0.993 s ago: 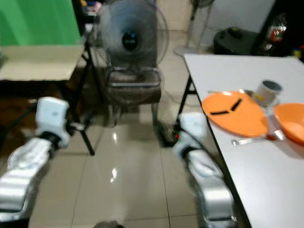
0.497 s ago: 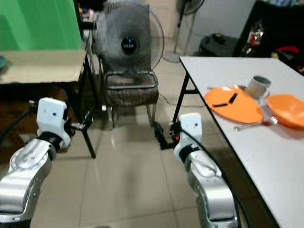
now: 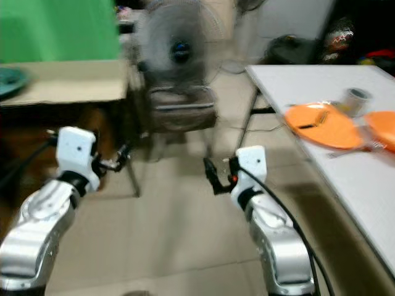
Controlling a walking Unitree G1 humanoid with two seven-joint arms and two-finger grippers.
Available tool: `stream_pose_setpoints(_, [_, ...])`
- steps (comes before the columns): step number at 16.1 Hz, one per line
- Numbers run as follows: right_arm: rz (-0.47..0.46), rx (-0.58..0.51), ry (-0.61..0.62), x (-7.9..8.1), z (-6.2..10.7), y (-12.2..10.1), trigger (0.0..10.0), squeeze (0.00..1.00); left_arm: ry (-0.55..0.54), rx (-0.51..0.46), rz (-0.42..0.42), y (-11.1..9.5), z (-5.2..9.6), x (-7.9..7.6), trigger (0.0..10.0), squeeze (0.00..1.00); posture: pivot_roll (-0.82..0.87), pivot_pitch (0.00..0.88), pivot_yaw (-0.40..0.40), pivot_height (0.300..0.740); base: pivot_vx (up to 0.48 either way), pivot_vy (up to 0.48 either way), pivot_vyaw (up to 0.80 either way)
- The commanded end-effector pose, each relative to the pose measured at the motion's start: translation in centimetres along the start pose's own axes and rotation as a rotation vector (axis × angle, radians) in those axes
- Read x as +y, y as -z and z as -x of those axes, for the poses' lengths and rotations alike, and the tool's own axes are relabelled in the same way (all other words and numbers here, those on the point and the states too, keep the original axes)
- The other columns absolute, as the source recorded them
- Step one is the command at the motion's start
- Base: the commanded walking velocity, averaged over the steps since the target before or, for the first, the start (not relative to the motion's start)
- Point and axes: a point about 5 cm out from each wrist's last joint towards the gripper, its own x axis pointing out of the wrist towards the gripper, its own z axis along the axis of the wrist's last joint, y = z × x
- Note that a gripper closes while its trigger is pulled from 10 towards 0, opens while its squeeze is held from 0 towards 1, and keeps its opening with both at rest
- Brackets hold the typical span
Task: Setting the table
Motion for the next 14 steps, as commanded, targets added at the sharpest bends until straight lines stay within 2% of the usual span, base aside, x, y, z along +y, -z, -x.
stream_pose_setpoints(1, [0.002, -0.017, -0.028, 0.65, -0.42, -0.47, 10.0, 0.00, -0.030, -0.010, -0.011, -0.29, -0.05, 0.70, 10.0, 0.00, 0.11, 0.000, -0.008, 0.740, 0.000, 0.000, 0.80])
stream_pose_setpoints(3, [0.004, -0.019, -0.031, 0.56, -0.32, -0.56, 10.0, 0.00, -0.039, -0.013, -0.004, -0.30, -0.14, 0.95, 10.0, 0.00, 0.09, 0.000, -0.001, 0.740, 0.000, 0.000, 0.80])
stream_pose_setpoints(7, [0.023, -0.008, -0.071, 0.58, -0.14, -0.43, 10.0, 0.00, -0.018, -0.030, 0.008, -0.44, -0.35, 0.49, 10.0, 0.00, 0.09, 0.000, -0.004, 0.740, 0.000, 0.000, 0.80])
stream_pose_setpoints(14, [0.037, -0.004, -0.095, 0.74, -0.43, -0.54, 10.0, 0.00, -0.043, -0.033, 0.008, -0.36, -0.06, 0.89, 10.0, 0.00, 0.10, 0.000, -0.022, 0.740, 0.273, 0.000, 0.80])
